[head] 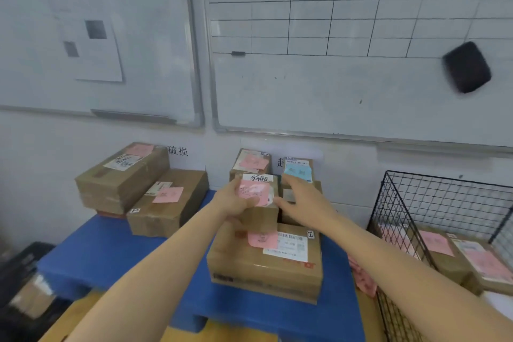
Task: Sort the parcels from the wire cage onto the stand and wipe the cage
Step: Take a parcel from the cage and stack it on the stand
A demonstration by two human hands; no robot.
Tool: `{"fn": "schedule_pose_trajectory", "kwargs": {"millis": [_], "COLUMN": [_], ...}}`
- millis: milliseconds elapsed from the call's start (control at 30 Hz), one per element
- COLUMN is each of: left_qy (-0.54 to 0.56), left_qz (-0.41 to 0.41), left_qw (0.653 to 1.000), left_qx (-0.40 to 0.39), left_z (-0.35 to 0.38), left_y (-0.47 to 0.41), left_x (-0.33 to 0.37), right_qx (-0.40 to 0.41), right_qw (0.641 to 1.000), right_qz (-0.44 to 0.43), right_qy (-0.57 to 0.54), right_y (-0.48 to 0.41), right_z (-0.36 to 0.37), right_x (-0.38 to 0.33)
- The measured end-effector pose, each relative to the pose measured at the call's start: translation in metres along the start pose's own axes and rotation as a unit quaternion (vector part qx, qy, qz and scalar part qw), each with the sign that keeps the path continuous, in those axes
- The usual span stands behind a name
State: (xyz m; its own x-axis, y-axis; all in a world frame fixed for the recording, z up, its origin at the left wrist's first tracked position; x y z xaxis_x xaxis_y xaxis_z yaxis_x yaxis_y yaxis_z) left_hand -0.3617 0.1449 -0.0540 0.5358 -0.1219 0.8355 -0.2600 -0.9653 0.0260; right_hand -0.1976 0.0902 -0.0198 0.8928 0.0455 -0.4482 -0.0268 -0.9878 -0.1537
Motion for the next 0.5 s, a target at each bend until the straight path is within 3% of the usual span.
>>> {"fn": "schedule_pose_trajectory", "kwargs": {"millis": [500], "left_qy": [-0.004], "left_qz": [-0.009], "left_qw": [1.000], "left_qx": [0.000], "left_z": [-0.018], "left_y": [-0.024], "left_x": [-0.027], "right_qx": [-0.023], "right_qw": [0.999], "right_qz": [-0.028], "right_qy": [-0.007], "right_y": [-0.037], "right_z": [0.044], "right_x": [-0.024]}}
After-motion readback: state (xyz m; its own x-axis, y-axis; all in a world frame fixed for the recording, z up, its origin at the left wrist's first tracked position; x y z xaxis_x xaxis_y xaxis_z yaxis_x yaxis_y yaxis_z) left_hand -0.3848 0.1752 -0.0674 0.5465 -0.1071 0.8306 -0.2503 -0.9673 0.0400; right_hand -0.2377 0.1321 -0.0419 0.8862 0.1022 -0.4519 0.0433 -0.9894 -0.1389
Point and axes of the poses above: each hand's wrist, its own y-axis away from the middle knuckle, its own z-axis out of the palm, x = y × z, the point moved 7 cm from there along -y, towards the middle knuckle, and after that the axes turned 8 degrees about z, right-handed, at the moved point
